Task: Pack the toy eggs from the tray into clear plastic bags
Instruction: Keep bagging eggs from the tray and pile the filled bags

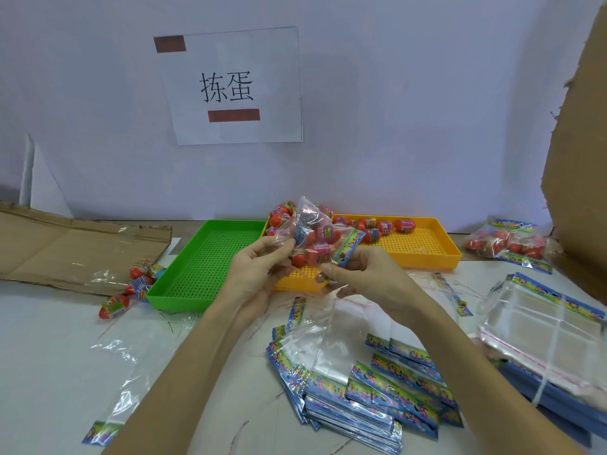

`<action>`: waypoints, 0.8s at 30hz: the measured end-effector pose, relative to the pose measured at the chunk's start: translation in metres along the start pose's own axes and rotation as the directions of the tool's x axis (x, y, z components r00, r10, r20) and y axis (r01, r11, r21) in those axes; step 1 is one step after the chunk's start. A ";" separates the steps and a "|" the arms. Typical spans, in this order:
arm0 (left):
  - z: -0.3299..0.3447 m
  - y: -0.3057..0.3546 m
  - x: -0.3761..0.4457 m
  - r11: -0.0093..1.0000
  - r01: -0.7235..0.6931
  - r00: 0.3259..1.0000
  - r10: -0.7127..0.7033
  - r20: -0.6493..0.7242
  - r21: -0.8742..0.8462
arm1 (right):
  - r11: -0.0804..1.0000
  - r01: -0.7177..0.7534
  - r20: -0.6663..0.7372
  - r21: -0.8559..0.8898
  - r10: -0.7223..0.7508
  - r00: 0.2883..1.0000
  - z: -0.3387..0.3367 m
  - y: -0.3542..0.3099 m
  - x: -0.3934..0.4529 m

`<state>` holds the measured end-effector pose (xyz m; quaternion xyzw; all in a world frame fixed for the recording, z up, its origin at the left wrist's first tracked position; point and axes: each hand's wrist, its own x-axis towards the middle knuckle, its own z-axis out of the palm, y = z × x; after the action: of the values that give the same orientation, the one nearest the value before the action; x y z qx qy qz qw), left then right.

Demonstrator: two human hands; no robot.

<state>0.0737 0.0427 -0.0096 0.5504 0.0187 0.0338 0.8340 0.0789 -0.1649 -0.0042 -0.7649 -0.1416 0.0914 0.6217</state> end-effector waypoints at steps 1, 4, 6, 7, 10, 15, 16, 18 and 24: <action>-0.001 0.001 0.000 1.000 -0.013 1.000 0.013 0.003 0.012 | 1.000 -0.001 0.014 -0.014 0.001 1.000 -0.001 -0.001 0.000; -0.004 0.008 -0.001 0.997 -0.062 0.997 0.059 0.057 0.055 | 1.000 0.013 -0.056 0.001 -0.013 0.998 -0.007 -0.003 0.000; -0.005 0.013 -0.003 0.993 -0.087 0.992 0.079 0.101 0.074 | 0.995 0.071 -0.203 0.065 -0.057 0.977 -0.008 -0.005 0.000; -0.005 0.014 -0.004 0.991 -0.095 0.989 0.083 0.120 0.091 | 0.988 0.116 -0.252 0.097 -0.088 0.964 -0.008 -0.005 0.000; -0.004 0.013 -0.008 0.976 -0.096 0.982 0.061 0.179 0.193 | 0.980 0.161 -0.228 0.121 -0.130 0.965 -0.003 -0.006 0.001; 0.000 0.007 -0.009 0.967 -0.153 0.978 0.117 0.175 0.204 | 0.980 0.140 -0.275 0.141 -0.097 0.957 0.002 -0.003 0.002; 0.000 0.006 -0.009 0.955 -0.180 0.978 0.148 0.147 0.235 | 0.977 0.133 -0.279 0.169 -0.082 0.957 0.002 -0.002 0.002; 0.000 0.002 -0.007 0.922 -0.235 0.972 0.217 0.094 0.306 | 0.966 0.105 -0.273 0.235 -0.038 0.961 0.001 -0.003 0.001; 0.001 -0.002 -0.005 0.914 -0.242 0.967 0.255 0.002 0.325 | 0.812 -0.002 -0.142 0.584 0.105 0.984 -0.003 -0.004 0.001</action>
<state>0.0689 0.0408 -0.0116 0.6766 -0.0291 0.1470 0.7209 0.0802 -0.1665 0.0006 -0.5470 -0.0327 0.0834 0.8324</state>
